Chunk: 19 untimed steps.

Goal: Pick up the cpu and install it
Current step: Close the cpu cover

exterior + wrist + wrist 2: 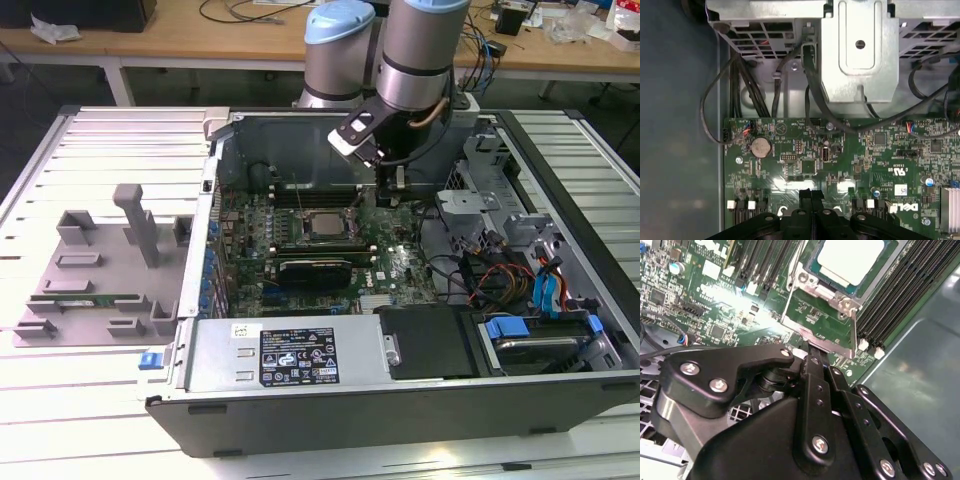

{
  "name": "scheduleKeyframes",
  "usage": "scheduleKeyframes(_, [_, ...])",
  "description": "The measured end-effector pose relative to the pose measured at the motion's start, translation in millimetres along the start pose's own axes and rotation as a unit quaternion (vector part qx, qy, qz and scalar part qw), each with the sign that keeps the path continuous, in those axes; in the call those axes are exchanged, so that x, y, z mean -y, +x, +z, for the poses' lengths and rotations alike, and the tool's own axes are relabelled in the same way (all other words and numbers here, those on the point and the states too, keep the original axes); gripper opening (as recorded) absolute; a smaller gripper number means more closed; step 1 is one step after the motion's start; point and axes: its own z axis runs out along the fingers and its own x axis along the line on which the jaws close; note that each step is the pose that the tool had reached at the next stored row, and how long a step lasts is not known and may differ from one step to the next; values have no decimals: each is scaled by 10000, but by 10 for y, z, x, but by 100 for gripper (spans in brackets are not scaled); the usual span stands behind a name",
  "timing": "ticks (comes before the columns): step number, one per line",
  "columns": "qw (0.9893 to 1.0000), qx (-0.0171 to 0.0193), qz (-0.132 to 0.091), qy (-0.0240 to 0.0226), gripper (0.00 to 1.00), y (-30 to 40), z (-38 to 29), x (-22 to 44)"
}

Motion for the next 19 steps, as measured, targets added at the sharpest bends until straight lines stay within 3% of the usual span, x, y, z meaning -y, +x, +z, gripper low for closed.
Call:
scheduleKeyframes(2, [10000,0,0,-4,11,1,0,68])
scheduleKeyframes(8, [10000,0,-1,-13,11,5,-1,182])
scheduleKeyframes(10, [10000,0,-1,-22,11,8,-1,262])
scheduleKeyframes(14, [10000,0,0,-29,11,11,-1,322])
scheduleKeyframes(19, [10000,-1,-1,-53,11,16,-1,518])
